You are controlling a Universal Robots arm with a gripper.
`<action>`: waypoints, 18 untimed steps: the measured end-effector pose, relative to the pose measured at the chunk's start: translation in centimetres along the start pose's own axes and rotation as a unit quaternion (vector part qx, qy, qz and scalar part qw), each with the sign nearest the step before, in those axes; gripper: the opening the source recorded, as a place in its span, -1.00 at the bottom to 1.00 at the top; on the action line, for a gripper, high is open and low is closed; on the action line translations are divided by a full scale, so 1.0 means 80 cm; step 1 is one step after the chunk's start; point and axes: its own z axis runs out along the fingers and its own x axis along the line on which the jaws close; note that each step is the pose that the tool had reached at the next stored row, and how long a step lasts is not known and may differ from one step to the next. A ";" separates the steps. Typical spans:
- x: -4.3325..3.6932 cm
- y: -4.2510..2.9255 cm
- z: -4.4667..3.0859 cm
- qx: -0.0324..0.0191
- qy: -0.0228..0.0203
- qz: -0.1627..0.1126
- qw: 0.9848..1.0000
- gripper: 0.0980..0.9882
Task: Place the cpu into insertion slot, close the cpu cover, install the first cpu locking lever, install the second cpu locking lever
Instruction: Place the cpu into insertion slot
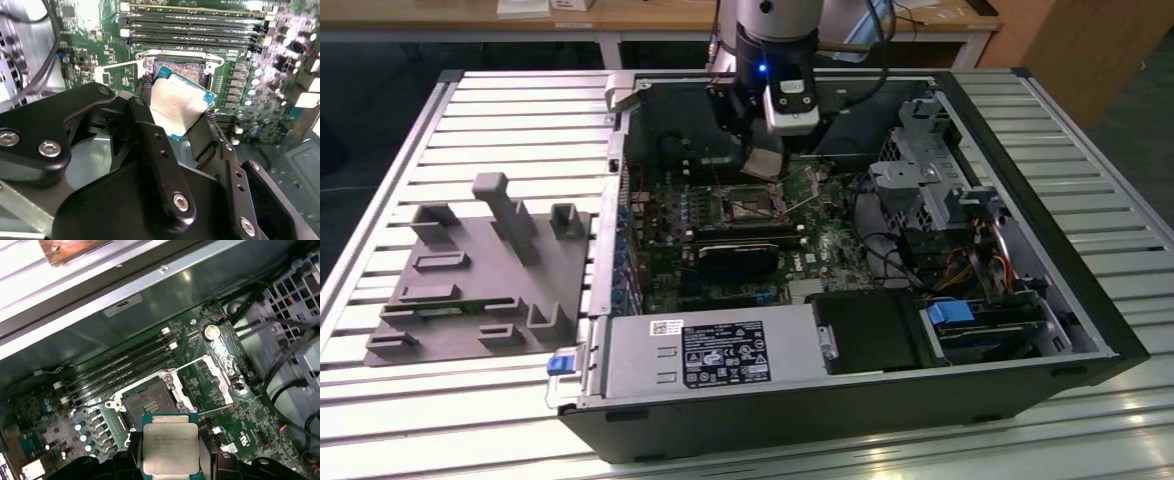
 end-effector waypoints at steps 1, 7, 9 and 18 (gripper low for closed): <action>0.000 0.0000 0.0007 0.000 -0.001 0.009 1.000 -0.01; 0.000 -0.0003 0.0051 0.001 -0.004 0.064 0.998 -0.01; 0.000 -0.0004 0.0066 0.001 -0.005 0.081 0.997 -0.01; 0.000 -0.0008 0.0134 0.001 -0.010 0.162 0.987 -0.01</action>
